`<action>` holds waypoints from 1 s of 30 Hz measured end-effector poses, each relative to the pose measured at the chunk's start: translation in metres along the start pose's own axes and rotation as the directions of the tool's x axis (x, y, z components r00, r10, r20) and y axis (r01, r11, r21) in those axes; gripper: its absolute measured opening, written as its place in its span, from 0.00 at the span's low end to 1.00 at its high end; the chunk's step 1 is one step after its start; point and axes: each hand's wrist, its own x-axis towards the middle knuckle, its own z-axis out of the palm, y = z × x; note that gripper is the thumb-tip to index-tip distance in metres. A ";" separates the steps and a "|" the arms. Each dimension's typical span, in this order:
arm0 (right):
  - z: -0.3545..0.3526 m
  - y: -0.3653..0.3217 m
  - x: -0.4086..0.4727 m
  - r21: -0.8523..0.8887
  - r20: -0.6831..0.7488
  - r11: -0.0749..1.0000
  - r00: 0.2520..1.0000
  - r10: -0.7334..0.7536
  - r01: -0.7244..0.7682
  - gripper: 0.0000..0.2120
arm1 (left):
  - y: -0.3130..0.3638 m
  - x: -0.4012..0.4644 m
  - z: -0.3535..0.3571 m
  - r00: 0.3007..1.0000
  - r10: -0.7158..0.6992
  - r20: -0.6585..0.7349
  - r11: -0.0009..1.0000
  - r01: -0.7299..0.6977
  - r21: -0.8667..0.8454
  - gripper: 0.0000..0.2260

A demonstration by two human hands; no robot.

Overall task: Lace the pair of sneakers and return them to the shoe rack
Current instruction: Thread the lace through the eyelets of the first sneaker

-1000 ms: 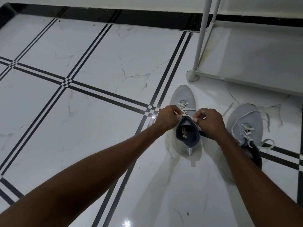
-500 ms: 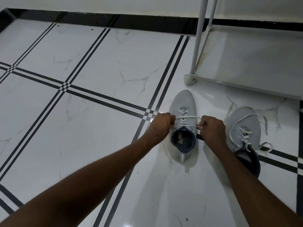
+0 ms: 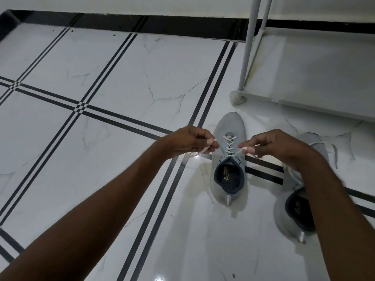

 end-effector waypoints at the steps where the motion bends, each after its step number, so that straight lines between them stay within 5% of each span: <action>1: 0.006 0.004 0.001 0.093 -0.031 0.995 0.999 -0.021 0.024 0.06 | -0.002 0.003 0.004 1.000 0.023 -0.008 0.999 -0.023 -0.043 0.07; 5: 0.038 0.019 0.010 0.387 -0.274 0.918 0.962 0.018 0.093 0.04 | -0.009 0.019 0.019 0.995 0.029 -0.100 0.987 -0.044 -0.153 0.06; 10: 0.062 0.021 0.023 0.302 -0.481 0.943 0.877 0.026 0.138 0.01 | -0.017 0.041 0.036 0.938 -0.044 -0.344 0.985 -0.017 -0.172 0.13; 20: 0.069 0.022 0.030 -0.136 -0.508 0.977 0.834 -0.213 0.167 0.12 | -0.023 0.055 0.033 0.966 -0.100 -0.240 0.979 0.052 -0.198 0.12; 30: 0.063 0.019 0.028 -0.106 -0.397 0.988 0.906 -0.148 0.115 0.19 | -0.032 0.055 0.038 0.987 -0.096 -0.133 0.946 0.049 -0.319 0.07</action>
